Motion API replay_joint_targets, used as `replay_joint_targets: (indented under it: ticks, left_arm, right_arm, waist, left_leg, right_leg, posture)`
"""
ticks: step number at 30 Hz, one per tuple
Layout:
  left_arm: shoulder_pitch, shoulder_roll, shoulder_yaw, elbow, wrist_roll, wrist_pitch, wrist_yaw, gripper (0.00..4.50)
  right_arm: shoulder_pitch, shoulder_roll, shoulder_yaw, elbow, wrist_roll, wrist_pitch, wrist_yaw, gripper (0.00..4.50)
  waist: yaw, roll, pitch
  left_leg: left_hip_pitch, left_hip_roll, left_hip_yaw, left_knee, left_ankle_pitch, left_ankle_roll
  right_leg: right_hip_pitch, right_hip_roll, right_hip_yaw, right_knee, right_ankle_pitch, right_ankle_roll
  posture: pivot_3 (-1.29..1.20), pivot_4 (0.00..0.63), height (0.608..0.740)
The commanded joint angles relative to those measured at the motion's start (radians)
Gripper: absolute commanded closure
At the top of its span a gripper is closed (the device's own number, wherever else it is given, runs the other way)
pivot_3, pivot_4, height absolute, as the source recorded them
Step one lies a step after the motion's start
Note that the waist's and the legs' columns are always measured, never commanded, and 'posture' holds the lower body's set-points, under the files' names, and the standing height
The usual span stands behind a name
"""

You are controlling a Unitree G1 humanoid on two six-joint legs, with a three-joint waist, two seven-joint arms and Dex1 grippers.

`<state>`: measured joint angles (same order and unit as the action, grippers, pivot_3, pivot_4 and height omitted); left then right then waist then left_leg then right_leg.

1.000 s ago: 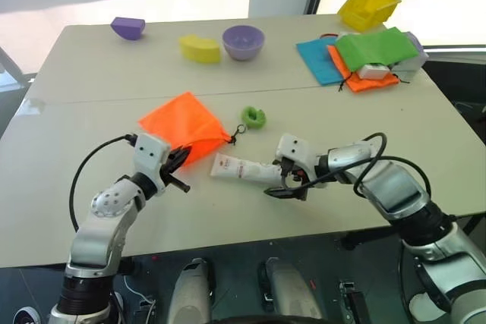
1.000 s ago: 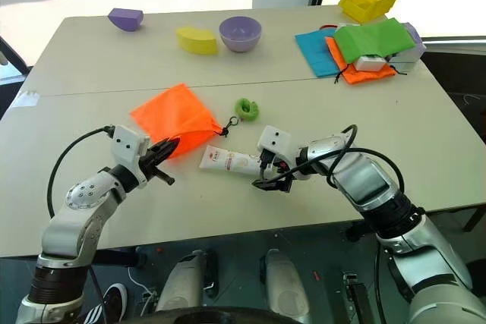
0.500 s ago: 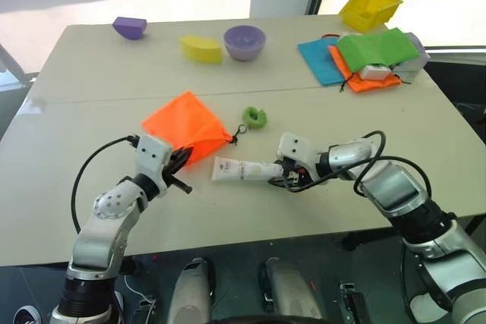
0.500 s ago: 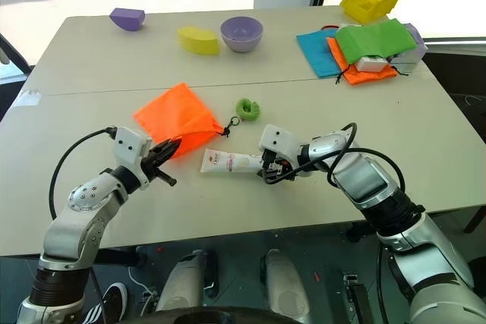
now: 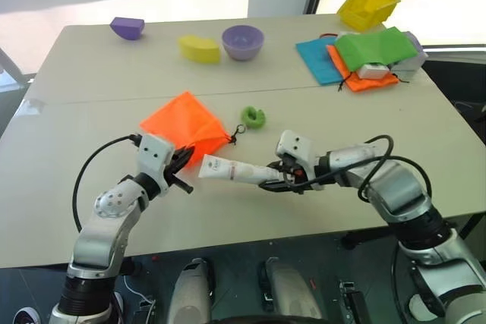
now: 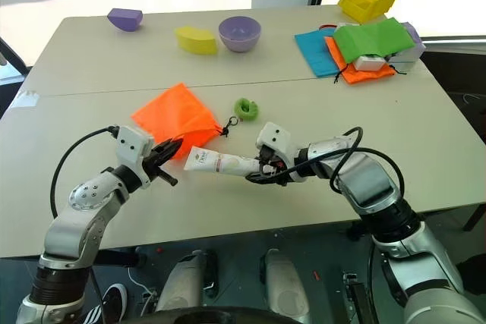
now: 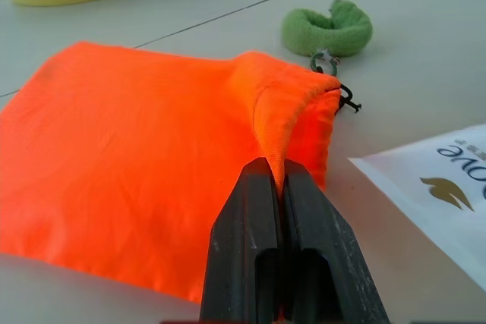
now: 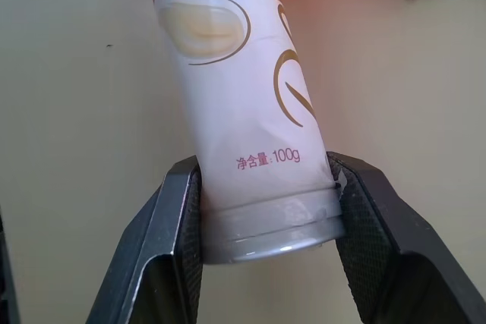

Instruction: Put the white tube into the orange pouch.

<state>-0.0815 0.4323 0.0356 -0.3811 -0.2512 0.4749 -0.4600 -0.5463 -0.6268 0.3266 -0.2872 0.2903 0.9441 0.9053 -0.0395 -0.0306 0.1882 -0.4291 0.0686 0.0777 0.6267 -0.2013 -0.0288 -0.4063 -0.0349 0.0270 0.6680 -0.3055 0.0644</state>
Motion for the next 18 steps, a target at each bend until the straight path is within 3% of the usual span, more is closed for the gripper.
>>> replay_joint_targets:
  ticks: [1, 8, 18]
  left_arm:
    - [-0.013, 0.009, -0.005, -0.054, 0.002, -0.014, -0.005, 4.5]
    - [-0.02, 0.011, -0.012, -0.064, 0.003, -0.009, -0.005, 4.5]
    - [-0.022, 0.011, -0.026, -0.064, 0.011, -0.01, -0.003, 4.5]
  right_arm:
    - [-0.02, 0.002, -0.003, 0.003, -0.038, -0.04, -0.042, 2.7]
    - [-0.04, 0.042, 0.001, 0.04, -0.059, -0.055, -0.084, 2.7]
    - [-0.078, 0.181, 0.038, 0.05, -0.089, -0.021, -0.194, 2.7]
  waist:
    - [0.002, 0.0, 0.0]
    - [0.001, 0.0, 0.0]
    - [-0.001, 0.0, 0.0]
  left_leg:
    - [0.0, 0.0, 0.0, 0.0, 0.0, 0.0]
    - [0.0, 0.0, 0.0, 0.0, 0.0, 0.0]
    - [0.0, 0.0, 0.0, 0.0, 0.0, 0.0]
  right_leg:
    - [0.0, 0.0, 0.0, 0.0, 0.0, 0.0]
    - [0.0, 0.0, 0.0, -0.001, 0.0, 0.0]
    - [0.0, 0.002, 0.0, -0.001, 0.002, 0.004]
  posture:
    - [0.0, 0.15, 0.74]
    - [0.0, 0.15, 0.74]
    - [0.0, 0.15, 0.74]
